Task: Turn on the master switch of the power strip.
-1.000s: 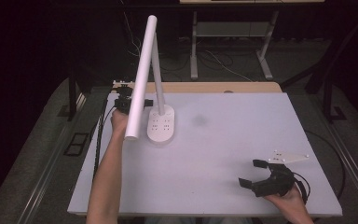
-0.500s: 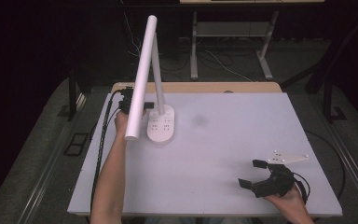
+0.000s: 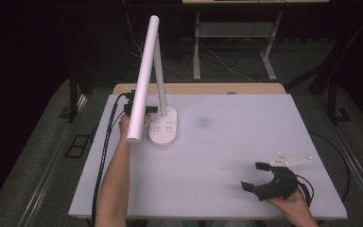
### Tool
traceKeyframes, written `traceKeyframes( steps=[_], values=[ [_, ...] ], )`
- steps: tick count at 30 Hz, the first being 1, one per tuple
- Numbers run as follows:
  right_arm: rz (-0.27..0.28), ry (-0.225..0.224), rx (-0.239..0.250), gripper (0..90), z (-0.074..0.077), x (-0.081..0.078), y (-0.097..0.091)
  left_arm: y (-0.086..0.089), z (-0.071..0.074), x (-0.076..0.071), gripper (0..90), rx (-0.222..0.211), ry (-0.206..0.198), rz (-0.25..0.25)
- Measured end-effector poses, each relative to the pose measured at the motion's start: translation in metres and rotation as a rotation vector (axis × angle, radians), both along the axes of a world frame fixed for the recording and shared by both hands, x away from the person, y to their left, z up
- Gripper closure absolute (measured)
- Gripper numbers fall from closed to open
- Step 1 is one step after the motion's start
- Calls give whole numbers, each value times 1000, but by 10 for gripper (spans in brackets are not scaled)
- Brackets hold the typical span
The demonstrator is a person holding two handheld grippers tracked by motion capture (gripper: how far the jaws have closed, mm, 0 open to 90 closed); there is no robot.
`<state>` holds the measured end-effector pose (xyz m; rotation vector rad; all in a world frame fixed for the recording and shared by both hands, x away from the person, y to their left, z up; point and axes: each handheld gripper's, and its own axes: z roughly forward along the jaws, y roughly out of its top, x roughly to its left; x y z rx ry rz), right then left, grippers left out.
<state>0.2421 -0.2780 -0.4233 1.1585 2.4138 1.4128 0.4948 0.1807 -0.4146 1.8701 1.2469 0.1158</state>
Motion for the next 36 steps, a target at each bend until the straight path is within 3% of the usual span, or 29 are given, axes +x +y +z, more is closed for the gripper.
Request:
traceKeyframes(
  steps=[3,18,26,31,36],
  values=[
    [5,-3,-3,2,0,1,0,-2,-2,-1,894,40,7,-5],
    [8,1,-6,3,0,0,1,-1,-10,0,894,32,8,3],
    [10,-5,-6,3,0,0,1,-2,-9,-1,894,49,-2,-2],
    [7,-4,-4,3,0,0,1,-5,-8,-2,895,82,-15,-7],
    [9,-7,-5,2,0,-1,2,-5,-9,-2,897,70,0,2]
  ],
)
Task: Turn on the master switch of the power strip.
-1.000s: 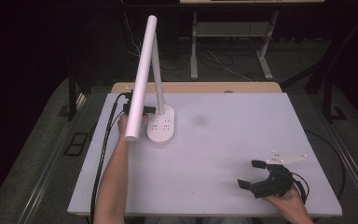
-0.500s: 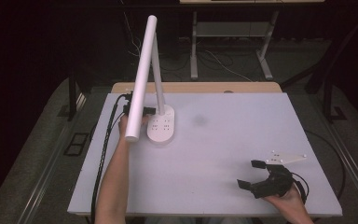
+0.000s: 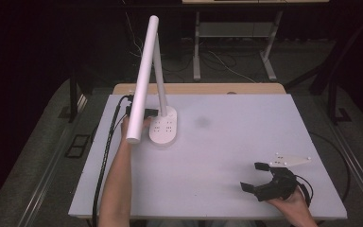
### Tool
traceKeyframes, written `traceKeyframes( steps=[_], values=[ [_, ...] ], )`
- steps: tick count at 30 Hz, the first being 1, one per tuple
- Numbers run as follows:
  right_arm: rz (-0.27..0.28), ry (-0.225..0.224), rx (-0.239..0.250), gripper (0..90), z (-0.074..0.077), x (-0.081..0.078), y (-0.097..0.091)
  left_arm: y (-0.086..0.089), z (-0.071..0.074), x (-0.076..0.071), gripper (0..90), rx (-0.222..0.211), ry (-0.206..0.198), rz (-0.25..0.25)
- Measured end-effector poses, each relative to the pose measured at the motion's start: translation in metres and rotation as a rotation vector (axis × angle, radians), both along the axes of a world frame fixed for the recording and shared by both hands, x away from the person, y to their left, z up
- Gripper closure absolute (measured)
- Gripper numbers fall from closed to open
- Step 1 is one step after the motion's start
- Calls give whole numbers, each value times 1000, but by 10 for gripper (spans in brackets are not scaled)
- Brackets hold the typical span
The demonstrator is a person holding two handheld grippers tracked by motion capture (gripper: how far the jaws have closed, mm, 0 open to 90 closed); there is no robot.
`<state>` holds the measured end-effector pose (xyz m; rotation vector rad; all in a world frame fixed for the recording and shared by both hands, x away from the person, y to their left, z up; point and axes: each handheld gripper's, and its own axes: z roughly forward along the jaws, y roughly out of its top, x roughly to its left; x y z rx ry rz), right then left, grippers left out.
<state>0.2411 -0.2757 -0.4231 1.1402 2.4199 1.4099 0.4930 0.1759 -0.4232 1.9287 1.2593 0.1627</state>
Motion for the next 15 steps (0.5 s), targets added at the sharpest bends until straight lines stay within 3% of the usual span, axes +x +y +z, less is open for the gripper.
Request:
traceKeyframes(
  steps=[10,15],
  values=[
    [4,-5,-2,3,0,-1,1,0,0,1,899,4,17,2],
    [-7,-31,7,3,2,-2,-1,0,-1,3,900,-12,36,8]
  ],
)
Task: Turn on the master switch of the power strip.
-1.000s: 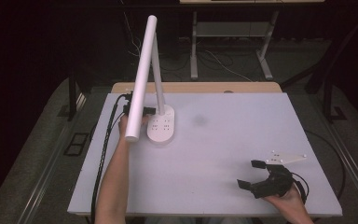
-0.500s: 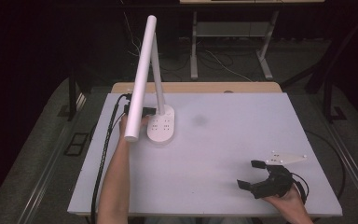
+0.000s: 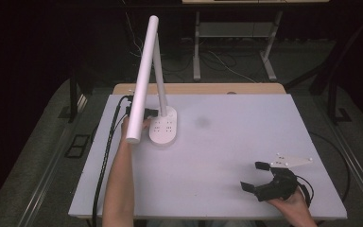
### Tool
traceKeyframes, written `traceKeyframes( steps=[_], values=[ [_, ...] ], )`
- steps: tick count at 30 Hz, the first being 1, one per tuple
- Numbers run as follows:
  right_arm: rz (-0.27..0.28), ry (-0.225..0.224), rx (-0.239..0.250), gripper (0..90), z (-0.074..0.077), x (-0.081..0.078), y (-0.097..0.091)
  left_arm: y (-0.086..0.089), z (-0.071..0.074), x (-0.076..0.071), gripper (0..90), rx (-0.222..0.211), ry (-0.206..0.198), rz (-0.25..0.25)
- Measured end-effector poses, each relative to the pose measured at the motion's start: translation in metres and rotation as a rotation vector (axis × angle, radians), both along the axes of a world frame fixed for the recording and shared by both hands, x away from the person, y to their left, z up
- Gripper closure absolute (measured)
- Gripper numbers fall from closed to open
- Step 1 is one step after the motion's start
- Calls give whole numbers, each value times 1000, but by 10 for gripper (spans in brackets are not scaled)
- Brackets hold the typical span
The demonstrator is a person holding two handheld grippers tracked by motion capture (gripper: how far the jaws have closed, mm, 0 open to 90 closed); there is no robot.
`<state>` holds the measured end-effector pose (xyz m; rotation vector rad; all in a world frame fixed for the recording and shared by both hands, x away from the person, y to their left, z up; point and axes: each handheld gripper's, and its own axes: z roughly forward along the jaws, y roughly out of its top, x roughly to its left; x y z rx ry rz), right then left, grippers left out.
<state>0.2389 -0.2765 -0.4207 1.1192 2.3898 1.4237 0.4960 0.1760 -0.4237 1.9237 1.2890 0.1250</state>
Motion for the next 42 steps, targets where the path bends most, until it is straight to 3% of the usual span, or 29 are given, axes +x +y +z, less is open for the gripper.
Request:
traceKeyframes(
  steps=[4,7,10,13,17,21,23,26,30,37,42],
  values=[
    [-4,-1,2,3,0,0,-2,-2,1,0,900,18,5,7],
    [-4,-5,4,3,1,0,-2,-2,-1,1,900,-3,14,16],
    [-3,-8,4,3,1,-1,-1,-4,-1,-1,900,15,7,22],
    [-1,-11,4,3,2,-2,-2,-7,-1,-1,900,3,7,39],
    [-9,-8,12,3,2,-1,-4,-7,0,-1,899,13,2,24],
    [-11,-2,14,3,1,1,-5,-6,2,-2,896,40,-45,72],
    [-12,-1,13,3,1,1,-5,-1,-1,-1,895,-32,-33,112],
    [-12,0,11,3,0,2,-5,8,-1,-1,895,-92,-39,148],
    [-17,-1,15,3,0,2,-6,17,4,-3,895,-68,-61,146],
    [-20,-3,15,3,0,2,-6,29,20,-14,894,-77,-105,162],
    [-21,-5,11,3,1,3,-6,38,23,-24,893,-70,-113,139]
  ],
)
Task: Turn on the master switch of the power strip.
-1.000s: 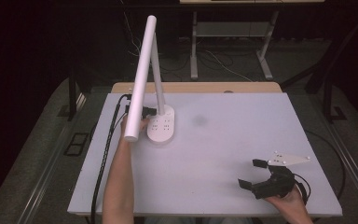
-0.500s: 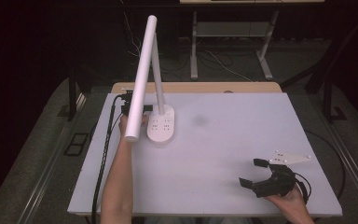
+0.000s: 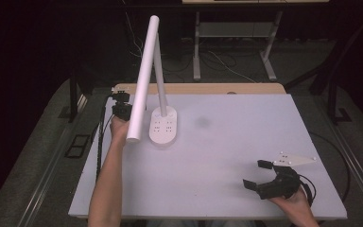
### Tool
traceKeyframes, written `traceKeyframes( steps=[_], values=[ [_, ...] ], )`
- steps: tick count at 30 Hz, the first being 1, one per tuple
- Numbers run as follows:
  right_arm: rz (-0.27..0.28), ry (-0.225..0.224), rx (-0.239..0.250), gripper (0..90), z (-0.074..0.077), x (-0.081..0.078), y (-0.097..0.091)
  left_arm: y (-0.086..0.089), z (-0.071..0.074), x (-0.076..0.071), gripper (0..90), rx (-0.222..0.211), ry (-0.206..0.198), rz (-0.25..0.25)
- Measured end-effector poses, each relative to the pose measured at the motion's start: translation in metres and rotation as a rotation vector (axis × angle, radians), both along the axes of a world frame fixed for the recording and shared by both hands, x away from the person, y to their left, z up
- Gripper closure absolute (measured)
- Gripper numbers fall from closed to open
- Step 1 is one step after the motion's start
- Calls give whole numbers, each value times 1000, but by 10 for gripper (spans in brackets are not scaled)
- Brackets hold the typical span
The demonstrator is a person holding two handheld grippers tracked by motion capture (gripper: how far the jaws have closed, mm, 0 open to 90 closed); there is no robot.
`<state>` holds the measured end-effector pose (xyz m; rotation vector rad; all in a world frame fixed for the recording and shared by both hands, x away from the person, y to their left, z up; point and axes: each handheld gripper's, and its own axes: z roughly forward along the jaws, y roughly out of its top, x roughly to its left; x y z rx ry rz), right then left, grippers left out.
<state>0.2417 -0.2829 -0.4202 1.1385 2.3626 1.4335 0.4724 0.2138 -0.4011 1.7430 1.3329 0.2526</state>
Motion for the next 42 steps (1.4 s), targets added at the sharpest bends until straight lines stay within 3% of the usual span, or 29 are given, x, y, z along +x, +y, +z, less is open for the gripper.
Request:
traceKeyframes(
  steps=[12,16,19,26,36,42],
  values=[
    [2,0,-2,3,0,0,1,16,10,-23,892,-13,-38,-12],
    [4,-2,-3,3,0,0,1,19,14,-34,852,-30,-55,-14],
    [5,-1,-3,3,0,0,1,22,17,-43,749,-54,-51,-25],
    [11,-2,-1,3,1,0,2,28,21,-62,488,-63,-47,-59],
    [14,-6,5,3,2,-1,3,33,26,-93,164,-177,-94,-91],
    [16,-6,7,3,3,-2,3,26,25,-108,0,-177,-100,-133]
  ],
)
